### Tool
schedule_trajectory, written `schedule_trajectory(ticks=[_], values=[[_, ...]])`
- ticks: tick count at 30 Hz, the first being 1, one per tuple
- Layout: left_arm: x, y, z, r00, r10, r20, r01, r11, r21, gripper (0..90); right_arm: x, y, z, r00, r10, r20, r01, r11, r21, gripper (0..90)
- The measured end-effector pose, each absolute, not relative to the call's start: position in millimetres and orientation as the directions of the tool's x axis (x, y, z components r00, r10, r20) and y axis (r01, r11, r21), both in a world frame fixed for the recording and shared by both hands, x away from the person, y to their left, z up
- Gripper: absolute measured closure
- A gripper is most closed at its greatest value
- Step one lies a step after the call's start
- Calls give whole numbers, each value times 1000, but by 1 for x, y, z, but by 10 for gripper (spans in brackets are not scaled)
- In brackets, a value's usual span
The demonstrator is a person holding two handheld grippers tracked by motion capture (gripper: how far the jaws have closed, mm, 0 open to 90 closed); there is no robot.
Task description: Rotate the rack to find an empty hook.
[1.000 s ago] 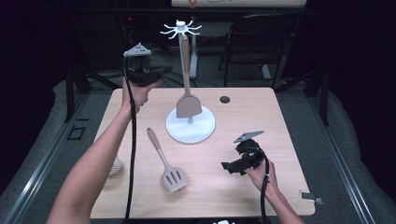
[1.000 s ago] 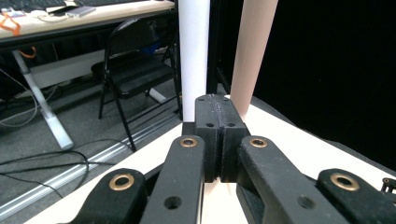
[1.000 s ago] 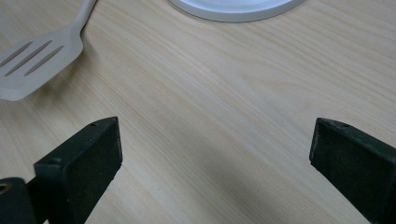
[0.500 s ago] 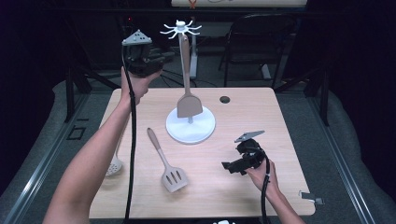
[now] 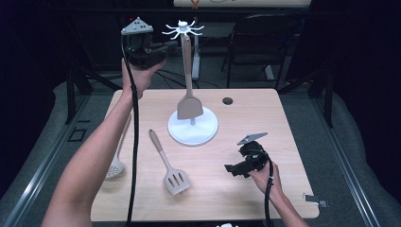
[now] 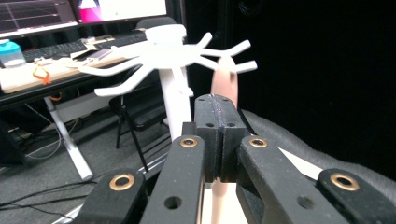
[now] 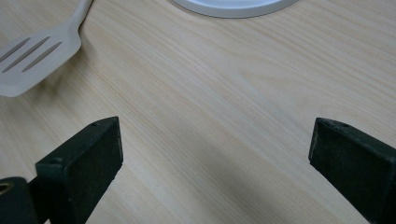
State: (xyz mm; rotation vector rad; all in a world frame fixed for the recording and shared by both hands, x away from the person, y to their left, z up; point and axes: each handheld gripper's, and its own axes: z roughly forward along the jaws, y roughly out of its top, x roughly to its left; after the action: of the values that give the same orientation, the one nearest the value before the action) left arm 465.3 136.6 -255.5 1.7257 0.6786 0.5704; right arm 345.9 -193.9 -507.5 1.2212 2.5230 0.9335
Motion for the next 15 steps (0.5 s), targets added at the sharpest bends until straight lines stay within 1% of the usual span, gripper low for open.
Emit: schedule_trajectory(ticks=[15], values=[[474,139,-254,680,733,14,157,-165,974,900,345,-195,-507,-640,761,103,645,459,611,29]])
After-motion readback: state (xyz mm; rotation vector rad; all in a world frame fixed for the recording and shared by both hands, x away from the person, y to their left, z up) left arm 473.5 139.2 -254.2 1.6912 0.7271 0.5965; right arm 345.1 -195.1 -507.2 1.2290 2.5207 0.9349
